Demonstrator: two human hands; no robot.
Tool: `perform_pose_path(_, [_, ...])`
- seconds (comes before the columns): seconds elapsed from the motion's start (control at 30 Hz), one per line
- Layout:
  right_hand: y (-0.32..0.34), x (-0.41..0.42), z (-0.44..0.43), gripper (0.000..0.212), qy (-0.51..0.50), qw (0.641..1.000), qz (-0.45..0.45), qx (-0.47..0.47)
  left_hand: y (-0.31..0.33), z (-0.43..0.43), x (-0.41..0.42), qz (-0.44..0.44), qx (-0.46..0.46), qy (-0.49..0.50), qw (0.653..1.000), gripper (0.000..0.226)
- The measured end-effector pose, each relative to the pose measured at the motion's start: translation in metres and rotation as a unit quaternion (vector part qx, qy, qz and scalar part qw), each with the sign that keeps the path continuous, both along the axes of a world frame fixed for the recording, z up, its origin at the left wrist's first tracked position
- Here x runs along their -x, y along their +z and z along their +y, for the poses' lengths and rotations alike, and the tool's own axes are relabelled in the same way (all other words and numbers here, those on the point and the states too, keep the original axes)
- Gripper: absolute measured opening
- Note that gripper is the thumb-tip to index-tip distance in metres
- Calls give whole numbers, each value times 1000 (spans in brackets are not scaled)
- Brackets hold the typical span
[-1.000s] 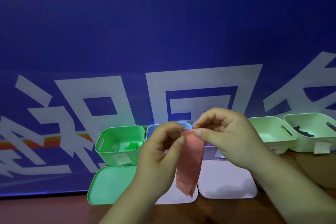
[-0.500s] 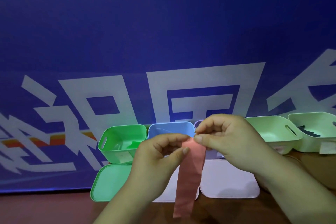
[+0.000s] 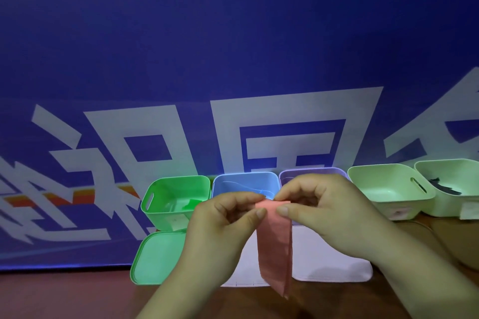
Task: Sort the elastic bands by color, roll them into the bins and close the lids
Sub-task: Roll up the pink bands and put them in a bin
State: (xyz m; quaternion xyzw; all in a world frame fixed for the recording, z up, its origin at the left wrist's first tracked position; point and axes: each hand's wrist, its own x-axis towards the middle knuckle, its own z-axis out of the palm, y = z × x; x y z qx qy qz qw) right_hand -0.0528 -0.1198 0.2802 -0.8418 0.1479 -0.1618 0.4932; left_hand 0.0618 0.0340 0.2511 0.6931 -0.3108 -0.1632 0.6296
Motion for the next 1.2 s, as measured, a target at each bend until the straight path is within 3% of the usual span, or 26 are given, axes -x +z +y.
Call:
perform_pose_path(0.23, [-7, -2, -2, 6, 10, 1000, -2, -30, -6, 4, -6, -29, 8, -35, 999, 23])
perform_pose_path(0.4, [-10, -4, -4, 5, 17, 998, -8, -57, -4, 3, -4, 16, 37, -69, 997, 23])
perform_pose_path(0.77, [-14, 0, -9, 3, 35, 993, 12, -116, -9, -2, -4, -32, 27, -93, 995, 19])
perform_pose_path(0.97, [-17, 10, -13, 6, 28, 991, -7, -130, -6, -10, 8, 31, 39, -67, 997, 24])
perform_pose_path(1.2, [-21, 32, -19, 29, 23, 991, -52, -125, -3, -22, 30, 89, 66, -30, 993, 19])
